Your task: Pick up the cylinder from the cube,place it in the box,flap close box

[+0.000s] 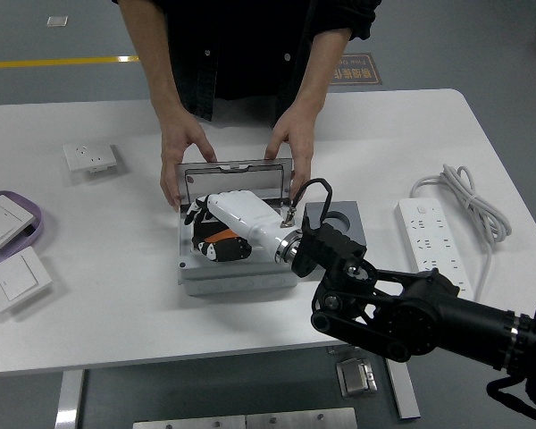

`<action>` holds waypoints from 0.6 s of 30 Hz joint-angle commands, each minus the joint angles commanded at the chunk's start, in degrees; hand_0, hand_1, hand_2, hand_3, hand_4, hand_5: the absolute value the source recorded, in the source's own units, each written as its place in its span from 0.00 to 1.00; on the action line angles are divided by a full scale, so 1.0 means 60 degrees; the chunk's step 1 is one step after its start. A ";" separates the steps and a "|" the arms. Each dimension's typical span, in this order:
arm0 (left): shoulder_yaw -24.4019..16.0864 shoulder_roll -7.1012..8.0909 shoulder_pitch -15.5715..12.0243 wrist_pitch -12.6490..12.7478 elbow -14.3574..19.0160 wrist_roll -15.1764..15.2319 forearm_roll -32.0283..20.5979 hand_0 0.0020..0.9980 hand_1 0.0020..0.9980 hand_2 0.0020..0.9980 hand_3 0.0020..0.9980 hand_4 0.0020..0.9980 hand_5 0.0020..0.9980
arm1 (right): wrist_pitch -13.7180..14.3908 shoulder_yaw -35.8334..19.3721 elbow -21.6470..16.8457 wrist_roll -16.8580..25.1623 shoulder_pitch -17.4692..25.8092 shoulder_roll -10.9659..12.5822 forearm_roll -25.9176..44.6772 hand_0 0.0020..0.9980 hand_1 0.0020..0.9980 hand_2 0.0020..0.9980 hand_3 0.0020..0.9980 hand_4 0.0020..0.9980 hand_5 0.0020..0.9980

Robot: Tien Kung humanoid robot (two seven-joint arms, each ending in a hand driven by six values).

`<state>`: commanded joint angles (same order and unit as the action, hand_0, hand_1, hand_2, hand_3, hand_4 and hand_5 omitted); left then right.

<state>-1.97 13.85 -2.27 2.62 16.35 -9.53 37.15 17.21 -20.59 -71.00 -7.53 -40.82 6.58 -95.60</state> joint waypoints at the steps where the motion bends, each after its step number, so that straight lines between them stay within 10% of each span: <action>1: -0.0018 -0.0003 0.0000 0.0002 0.0005 0.0001 0.0011 0.63 0.62 0.56 0.64 0.71 0.30 | 0.0052 -0.0112 -0.0170 0.0076 0.0078 0.0090 0.0229 0.73 0.61 0.62 0.68 0.92 0.36; 13: 0.0001 0.0017 0.0019 0.0014 -0.0005 0.0002 -0.0011 0.63 0.62 0.56 0.64 0.71 0.30 | 0.0552 -0.0845 -0.2761 0.0437 -0.0203 0.1209 0.3079 0.73 0.61 0.62 0.70 0.92 0.37; 18: 0.0063 0.0049 0.0046 0.0018 -0.0006 0.0001 -0.0055 0.63 0.62 0.56 0.64 0.71 0.30 | 0.0645 -0.0718 -0.2616 0.0480 -0.0886 0.1228 0.3473 0.73 0.61 0.62 0.70 0.92 0.37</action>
<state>-1.59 14.15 -2.00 2.73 16.31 -9.52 36.83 21.08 -24.90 -86.70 -4.65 -46.14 13.95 -74.76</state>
